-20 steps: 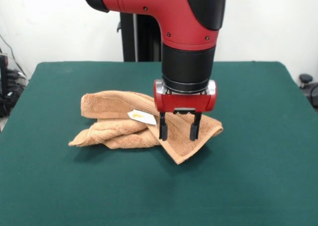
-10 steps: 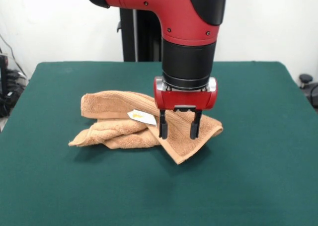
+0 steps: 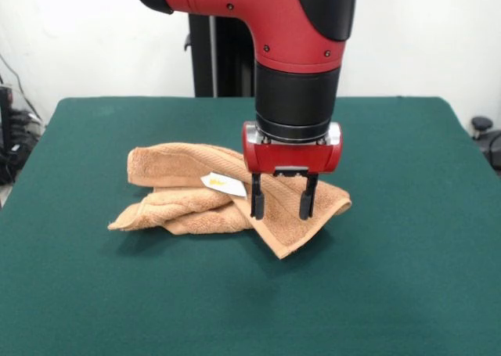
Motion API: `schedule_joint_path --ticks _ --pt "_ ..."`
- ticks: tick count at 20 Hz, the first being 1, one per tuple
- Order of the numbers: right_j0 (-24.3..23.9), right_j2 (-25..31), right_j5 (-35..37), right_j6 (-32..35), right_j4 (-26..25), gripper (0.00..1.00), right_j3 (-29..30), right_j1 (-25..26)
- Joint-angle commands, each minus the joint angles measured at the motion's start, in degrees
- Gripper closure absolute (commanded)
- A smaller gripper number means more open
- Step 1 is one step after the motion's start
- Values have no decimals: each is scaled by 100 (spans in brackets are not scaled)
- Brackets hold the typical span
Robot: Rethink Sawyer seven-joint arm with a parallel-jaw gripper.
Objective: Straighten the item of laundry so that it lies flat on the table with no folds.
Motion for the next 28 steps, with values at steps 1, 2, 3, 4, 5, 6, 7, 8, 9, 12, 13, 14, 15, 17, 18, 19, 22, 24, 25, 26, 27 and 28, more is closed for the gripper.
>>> schedule_joint_path --ticks 1,2,3,4,5,6,7,8,9,12,13,14,15,17,18,19,22,24,25,26,27,28 --pt "209 422 -422 1010 94 0 233 450" --pt "222 406 -426 1022 91 0 213 475" --pt "223 400 -466 1028 81 0 222 482" --pt "224 395 -510 1020 64 0 214 496" --pt "215 401 -533 1006 55 0 215 500" --pt "206 406 -556 993 47 0 217 504" --pt "196 409 -563 973 38 0 222 497" --pt "187 411 -537 954 40 0 200 494" --pt "178 413 -510 934 43 0 179 491" --pt "136 437 -356 848 70 0 91 446" --pt "116 448 -298 805 69 0 70 428" --pt "94 459 -236 764 70 0 49 408" --pt "70 469 -204 724 63 0 44 395" --pt "30 476 -170 669 47 0 30 388" --pt "16 479 -202 656 33 0 9 418" --pt "8 480 -256 667 26 0 -10 467" --pt "18 452 -425 741 0 0 -74 634" --pt "37 431 -436 757 -13 0 -134 751" --pt "42 425 -430 774 -7 0 -153 799" --pt "46 418 -425 791 -1 0 -172 848" --pt "57 402 -418 828 12 0 -180 880" --pt "70 384 -428 845 9 0 -214 918"
